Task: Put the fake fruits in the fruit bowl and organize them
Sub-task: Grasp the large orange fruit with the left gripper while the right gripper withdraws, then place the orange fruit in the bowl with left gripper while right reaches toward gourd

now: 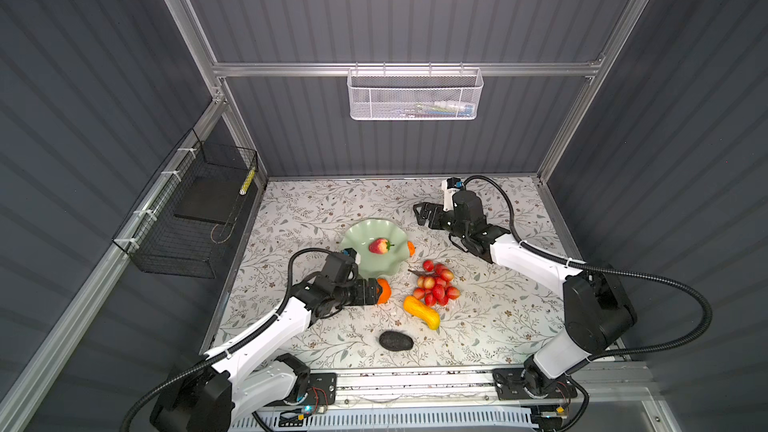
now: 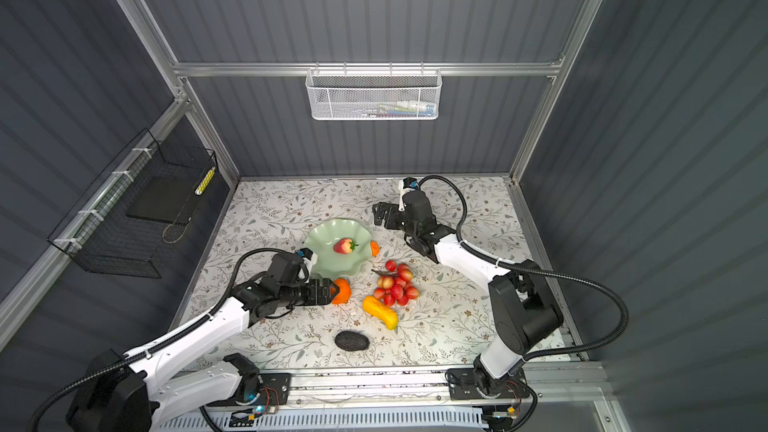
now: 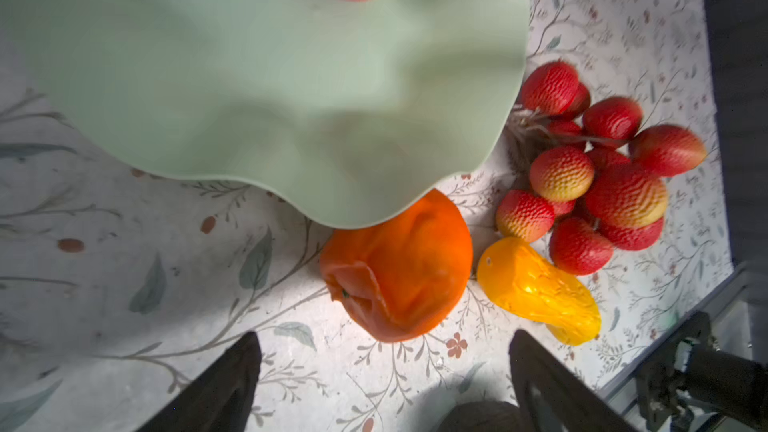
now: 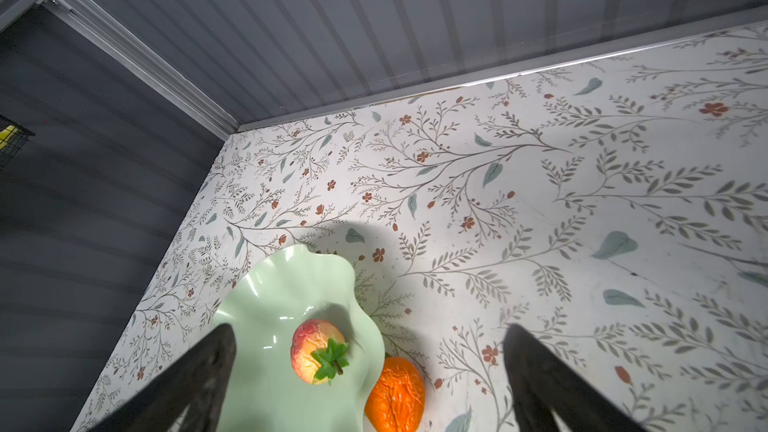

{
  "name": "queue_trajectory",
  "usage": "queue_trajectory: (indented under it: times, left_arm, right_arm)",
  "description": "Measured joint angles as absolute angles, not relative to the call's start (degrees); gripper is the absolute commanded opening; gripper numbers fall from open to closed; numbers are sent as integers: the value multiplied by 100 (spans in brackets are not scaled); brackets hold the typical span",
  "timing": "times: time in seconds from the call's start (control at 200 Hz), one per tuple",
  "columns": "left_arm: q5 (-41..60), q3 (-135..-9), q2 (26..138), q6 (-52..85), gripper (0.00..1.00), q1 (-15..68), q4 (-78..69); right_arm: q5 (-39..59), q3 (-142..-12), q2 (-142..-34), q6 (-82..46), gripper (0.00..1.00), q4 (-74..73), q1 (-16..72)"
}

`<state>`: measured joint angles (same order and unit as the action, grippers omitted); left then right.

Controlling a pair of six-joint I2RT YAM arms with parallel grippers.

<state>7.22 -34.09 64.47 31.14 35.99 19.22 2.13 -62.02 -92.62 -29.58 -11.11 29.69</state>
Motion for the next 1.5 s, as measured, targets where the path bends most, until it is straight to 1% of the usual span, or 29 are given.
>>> queue_trajectory:
  times: [0.14, 0.24, 0.325, 0.36, 0.41, 0.47, 0.595, 0.695, 0.88, 0.941, 1.061, 1.181, 1.251, 1.341, 1.501]
  left_arm:
    - [589, -3544, 7006, 3120, 96, 3898, 1791]
    - [456, -3699, 7328, 3111, 96, 3931, 1730]
    - [373, -3820, 7548, 3111, 94, 3931, 1649]
    - [353, -3852, 7612, 3109, 90, 3931, 1599]
    - [325, -3885, 7695, 3089, 79, 3929, 1514]
    - [296, -3922, 7808, 3052, 70, 3931, 1426]
    - [342, -3962, 7966, 3020, 58, 3931, 1184]
    - [447, -3962, 8003, 2971, 52, 3929, 1100]
    - [762, -3946, 7806, 2755, 51, 3931, 1404]
    - [897, -3927, 7529, 2665, 49, 3931, 1669]
    - [1076, -3994, 6716, 2504, 49, 3931, 2202]
    - [888, -4622, 6322, 2327, 50, 3931, 2646]
    - [593, -5214, 6412, 2143, 51, 3929, 2786]
    - [259, -5835, 6794, 1894, 51, 3820, 2718]
    - [224, -6311, 8027, 1658, 49, 3103, 2423]
  right_arm:
    - [183, -5990, -9045, -2985, 99, -1146, 2882]
    - [172, -5787, -8840, -3011, 99, -1199, 2821]
    - [169, -5677, -8720, -3024, 99, -1223, 2773]
    - [169, -5642, -8678, -3026, 99, -1225, 2757]
    - [165, -5599, -8635, -3026, 99, -1234, 2740]
    - [152, -5555, -8593, -3024, 99, -1227, 2729]
    - [141, -5505, -8560, -2995, 99, -1197, 2714]
    - [115, -5459, -8543, -2954, 99, -1157, 2714]
    - [93, -5389, -8512, -2880, 99, -1090, 2714]
    - [110, -5389, -8512, -2808, 99, -1039, 2714]
    - [169, -5389, -8512, -2620, 97, -888, 2714]
    - [270, -5433, -8549, -2366, 96, -611, 2714]
    - [338, -5481, -8578, -2215, 96, -403, 2722]
    - [362, -5487, -8562, -2001, 96, -152, 2792]
    - [237, -5404, -8270, -1525, 93, 331, 3247]
